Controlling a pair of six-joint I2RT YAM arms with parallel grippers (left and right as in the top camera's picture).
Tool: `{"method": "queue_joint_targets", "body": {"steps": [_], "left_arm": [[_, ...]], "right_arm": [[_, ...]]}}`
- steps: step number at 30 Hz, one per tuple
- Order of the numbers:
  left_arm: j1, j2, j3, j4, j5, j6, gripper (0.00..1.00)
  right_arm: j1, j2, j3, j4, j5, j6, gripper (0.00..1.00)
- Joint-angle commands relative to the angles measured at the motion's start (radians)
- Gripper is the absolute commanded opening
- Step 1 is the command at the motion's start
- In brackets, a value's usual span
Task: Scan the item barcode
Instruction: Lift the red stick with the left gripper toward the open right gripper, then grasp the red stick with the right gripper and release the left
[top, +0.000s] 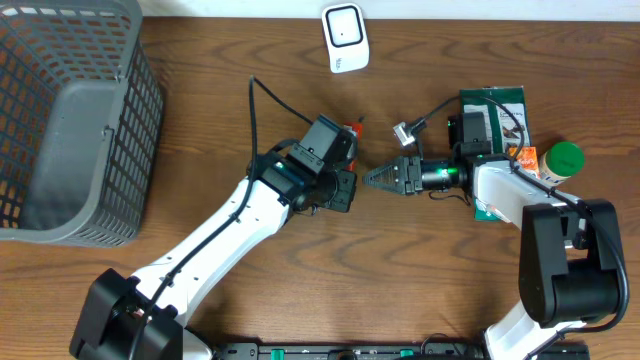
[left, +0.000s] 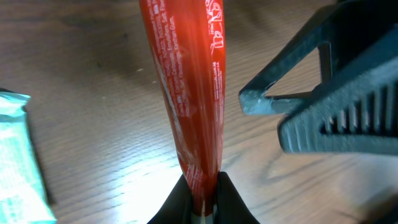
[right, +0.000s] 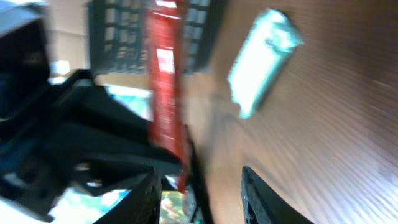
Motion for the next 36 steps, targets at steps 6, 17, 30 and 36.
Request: {"method": "queue_joint_targets", "body": {"steps": [6,17,30,36], "left_arm": [[0.076,-0.020,0.006,0.002,0.171,-0.064,0.07],[0.076,-0.020,0.006,0.007,0.203,-0.064,0.08],[0.076,-0.020,0.006,0.036,0.232,-0.064,0.08],[0.076,-0.020,0.006,0.050,0.232,-0.064,0.08]], "right_arm": [[0.021,0.006,-0.004,0.066,-0.076,0.086,0.36],[0.075,0.006,-0.004,0.259,-0.035,0.254,0.36],[0.121,0.006,-0.004,0.322,0.039,0.285,0.25],[0.122,0.006,-0.004,0.352,0.039,0.312,0.22]]}}
